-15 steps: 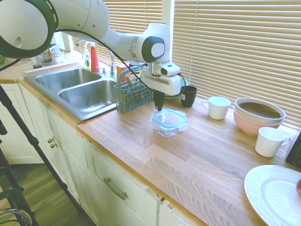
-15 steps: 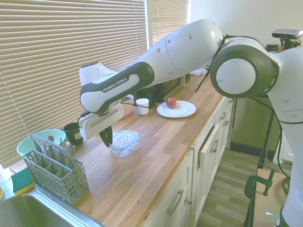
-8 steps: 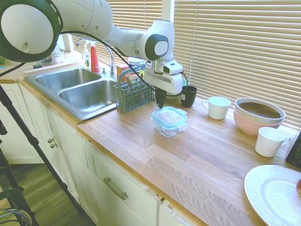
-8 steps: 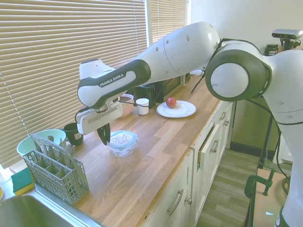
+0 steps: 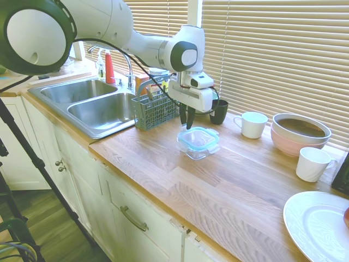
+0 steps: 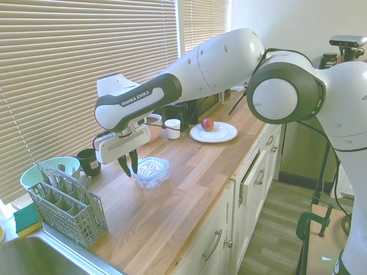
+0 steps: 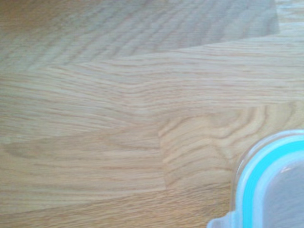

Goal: Cover the lid of the food container

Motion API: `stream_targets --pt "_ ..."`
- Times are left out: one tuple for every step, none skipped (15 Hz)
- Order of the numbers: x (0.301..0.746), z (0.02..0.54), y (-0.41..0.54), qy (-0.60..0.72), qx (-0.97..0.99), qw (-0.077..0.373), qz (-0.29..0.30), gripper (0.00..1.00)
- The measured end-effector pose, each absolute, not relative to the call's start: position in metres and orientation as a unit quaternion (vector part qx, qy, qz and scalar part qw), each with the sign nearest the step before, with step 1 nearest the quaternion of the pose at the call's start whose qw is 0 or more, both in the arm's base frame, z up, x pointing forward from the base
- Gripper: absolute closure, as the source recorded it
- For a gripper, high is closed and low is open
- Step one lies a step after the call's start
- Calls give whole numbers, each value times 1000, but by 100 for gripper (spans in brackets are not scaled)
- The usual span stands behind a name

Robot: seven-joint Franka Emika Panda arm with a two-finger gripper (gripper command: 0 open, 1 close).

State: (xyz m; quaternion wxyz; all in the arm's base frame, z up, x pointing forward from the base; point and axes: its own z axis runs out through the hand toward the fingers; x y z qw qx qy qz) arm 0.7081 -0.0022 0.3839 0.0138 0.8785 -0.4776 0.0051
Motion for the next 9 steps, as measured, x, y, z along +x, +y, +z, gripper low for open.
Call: stream_targets --pt "708 383 -2 -478 878 14 5 0" --pt "708 383 -2 -478 878 14 5 0" --pt "708 383 -3 -478 878 14 5 0" --pt "708 383 -4 -479 878 13 4 0" --pt "708 383 -6 -481 877 12 4 0" --pt "709 383 -9 -482 876 8 5 0" --pt "708 385 -13 -483 876 2 8 0" --pt "706 388 -16 -481 877 -4 12 0" --pt "701 393 -20 -479 878 -9 17 0"
